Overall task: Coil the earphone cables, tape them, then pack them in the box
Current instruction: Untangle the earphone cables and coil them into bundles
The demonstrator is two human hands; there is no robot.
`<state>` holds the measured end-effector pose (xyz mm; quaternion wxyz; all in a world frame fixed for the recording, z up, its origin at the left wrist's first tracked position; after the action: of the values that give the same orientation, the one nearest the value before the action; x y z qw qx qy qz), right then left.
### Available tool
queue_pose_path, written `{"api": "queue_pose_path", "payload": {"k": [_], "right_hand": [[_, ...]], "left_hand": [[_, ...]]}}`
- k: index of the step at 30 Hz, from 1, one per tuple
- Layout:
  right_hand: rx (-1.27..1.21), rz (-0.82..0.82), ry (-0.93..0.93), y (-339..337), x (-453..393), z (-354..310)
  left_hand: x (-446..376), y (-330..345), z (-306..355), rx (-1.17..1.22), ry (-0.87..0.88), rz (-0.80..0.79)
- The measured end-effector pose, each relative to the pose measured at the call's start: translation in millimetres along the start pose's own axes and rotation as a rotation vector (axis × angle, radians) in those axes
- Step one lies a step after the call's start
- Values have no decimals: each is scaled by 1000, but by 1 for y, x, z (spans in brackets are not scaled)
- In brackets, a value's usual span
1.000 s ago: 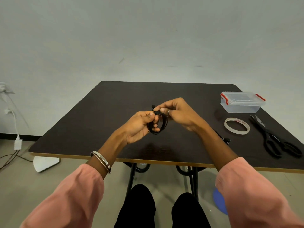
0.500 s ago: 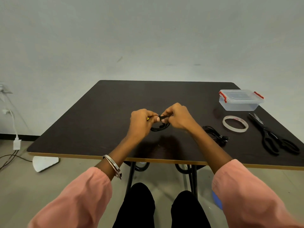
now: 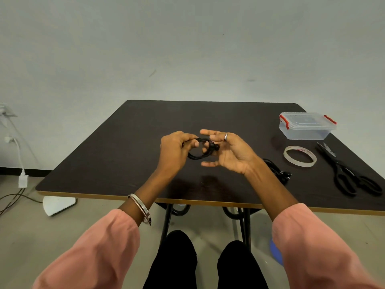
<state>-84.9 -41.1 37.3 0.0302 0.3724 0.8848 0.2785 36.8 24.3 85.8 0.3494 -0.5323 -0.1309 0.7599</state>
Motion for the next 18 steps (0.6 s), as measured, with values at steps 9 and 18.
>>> {"api": "queue_pose_path", "payload": {"k": [9, 18], "right_hand": [[707, 60, -327, 5, 4, -32], [1282, -18, -757, 16, 16, -53]], "left_hand": [[-3, 9, -4, -119, 48, -104], [5, 33, -20, 168, -310, -383]]}}
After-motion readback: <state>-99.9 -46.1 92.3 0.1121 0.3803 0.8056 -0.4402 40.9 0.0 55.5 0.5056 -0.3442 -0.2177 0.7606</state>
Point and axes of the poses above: each hand's wrist, its own x-axis away from the middle knuckle, its own y-axis out of the palm, z = x × y, the point moved 8 cm from there along -x, towards the middle knuckle, and after that the axes turned 12 degrees about -x, right-handed, at the moved point
